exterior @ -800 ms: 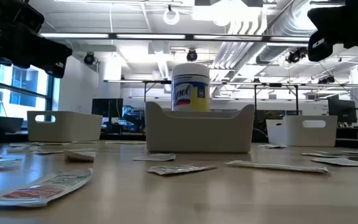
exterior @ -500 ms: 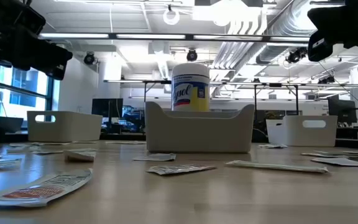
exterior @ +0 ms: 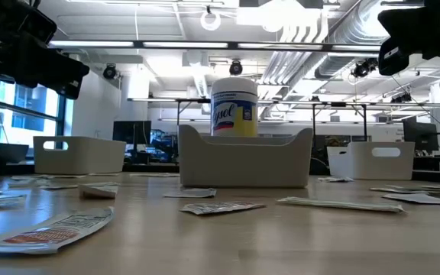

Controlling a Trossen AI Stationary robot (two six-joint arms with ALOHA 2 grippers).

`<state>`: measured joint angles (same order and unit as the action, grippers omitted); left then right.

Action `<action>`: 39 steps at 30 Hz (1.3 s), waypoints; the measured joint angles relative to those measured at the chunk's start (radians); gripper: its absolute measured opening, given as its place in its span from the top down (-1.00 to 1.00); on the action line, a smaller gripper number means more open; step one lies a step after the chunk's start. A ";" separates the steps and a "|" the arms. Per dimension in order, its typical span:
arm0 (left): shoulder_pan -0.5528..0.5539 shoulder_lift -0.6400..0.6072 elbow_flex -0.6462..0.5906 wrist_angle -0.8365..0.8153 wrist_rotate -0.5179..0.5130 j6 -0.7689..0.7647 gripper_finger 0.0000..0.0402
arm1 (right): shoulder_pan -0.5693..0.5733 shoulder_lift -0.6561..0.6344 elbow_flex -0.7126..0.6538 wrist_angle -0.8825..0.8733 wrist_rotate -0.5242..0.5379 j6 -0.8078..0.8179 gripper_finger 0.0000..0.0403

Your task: Pick & Place First Aid Supplies

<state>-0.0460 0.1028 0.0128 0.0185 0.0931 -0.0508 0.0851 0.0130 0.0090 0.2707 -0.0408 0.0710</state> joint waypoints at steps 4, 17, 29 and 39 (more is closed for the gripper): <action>0.000 0.000 0.000 0.000 0.000 0.000 0.76 | 0.000 0.000 0.000 0.000 0.000 0.000 0.98; 0.000 0.000 0.000 0.000 0.000 0.000 0.76 | 0.000 0.000 0.000 0.000 0.000 0.000 0.98; 0.000 0.000 0.000 0.000 0.000 0.000 0.76 | 0.000 0.000 0.000 0.000 0.000 0.000 0.98; 0.000 0.000 0.000 0.127 -0.006 -0.061 0.76 | 0.000 0.000 0.000 0.000 0.000 0.000 0.98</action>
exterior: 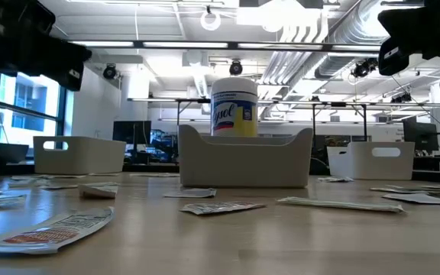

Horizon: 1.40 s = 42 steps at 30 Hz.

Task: Pick & Place First Aid Supplies
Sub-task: Put the bandage into the bottom gray bin

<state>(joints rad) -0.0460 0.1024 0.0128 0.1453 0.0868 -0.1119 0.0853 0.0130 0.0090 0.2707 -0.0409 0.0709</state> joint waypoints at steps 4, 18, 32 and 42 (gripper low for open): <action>0.000 0.000 0.000 0.088 -0.001 -0.053 0.76 | 0.000 0.000 0.000 0.000 0.000 0.000 0.98; 0.000 0.059 0.000 0.217 -0.307 0.018 0.76 | 0.000 0.000 0.000 0.000 0.000 0.000 0.98; 0.001 0.608 0.150 0.427 -0.566 0.107 0.70 | 0.000 0.000 0.000 0.000 0.000 0.000 0.98; 0.111 1.024 0.286 0.366 -0.600 0.001 0.20 | 0.000 0.000 0.000 -0.005 0.005 0.000 0.98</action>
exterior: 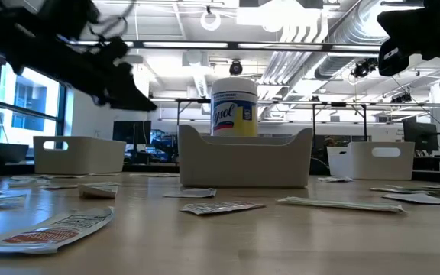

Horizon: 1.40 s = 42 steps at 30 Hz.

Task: Pick & Place First Aid Supplies
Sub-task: Put the bandage into the bottom gray bin

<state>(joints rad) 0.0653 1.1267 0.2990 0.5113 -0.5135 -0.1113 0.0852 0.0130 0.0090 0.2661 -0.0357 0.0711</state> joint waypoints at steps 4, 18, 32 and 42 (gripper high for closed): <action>0.154 0.121 0.037 -0.023 0.191 -0.002 0.17 | 0.000 0.000 0.000 -0.002 0.000 0.000 0.98; 0.306 0.422 0.083 0.077 0.362 0.063 0.16 | 0.000 0.000 0.000 -0.004 0.001 0.000 0.98; 0.308 0.567 0.142 0.140 0.315 0.082 0.23 | 0.000 0.000 0.000 -0.007 0.002 0.000 0.98; 0.305 0.600 0.181 0.078 0.251 -0.003 0.62 | 0.000 0.000 0.000 -0.008 0.002 0.000 0.98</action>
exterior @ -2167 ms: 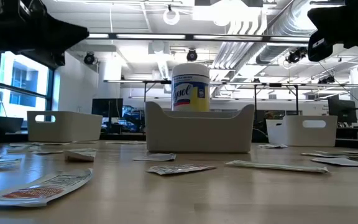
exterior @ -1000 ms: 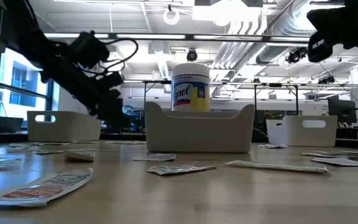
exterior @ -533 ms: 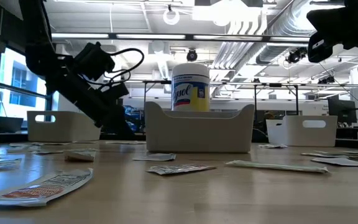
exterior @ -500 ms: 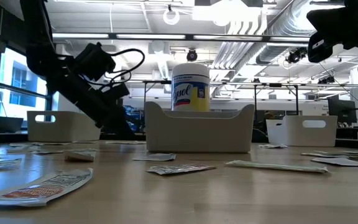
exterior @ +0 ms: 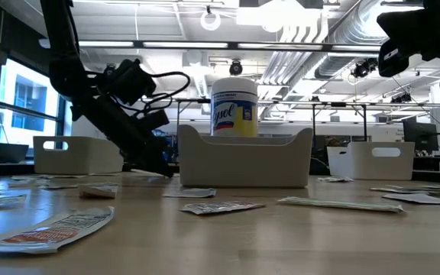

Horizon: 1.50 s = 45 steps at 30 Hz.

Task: Pick & Place First Aid Supplies
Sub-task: Put the bandage into the bottom gray bin

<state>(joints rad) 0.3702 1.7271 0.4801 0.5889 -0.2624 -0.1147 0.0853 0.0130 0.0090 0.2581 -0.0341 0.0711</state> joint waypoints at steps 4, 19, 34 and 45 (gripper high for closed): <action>0.001 0.000 0.000 -0.012 -0.011 -0.031 0.85 | 0.000 0.000 0.000 -0.003 0.000 0.000 0.98; -0.011 -0.211 -0.007 -0.116 0.151 -0.100 0.99 | 0.000 0.000 0.000 -0.003 0.000 0.000 0.98; -0.193 -0.621 -0.005 -0.179 0.343 -0.006 1.00 | 0.000 0.000 0.000 -0.007 0.000 0.000 0.98; -0.438 -0.471 -0.003 0.069 0.222 0.153 1.00 | 0.000 0.000 0.000 -0.008 0.000 0.000 0.98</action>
<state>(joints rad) -0.0678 1.2558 0.4767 0.6578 -0.0408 0.0387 0.0853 0.0128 0.0090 0.2501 -0.0338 0.0709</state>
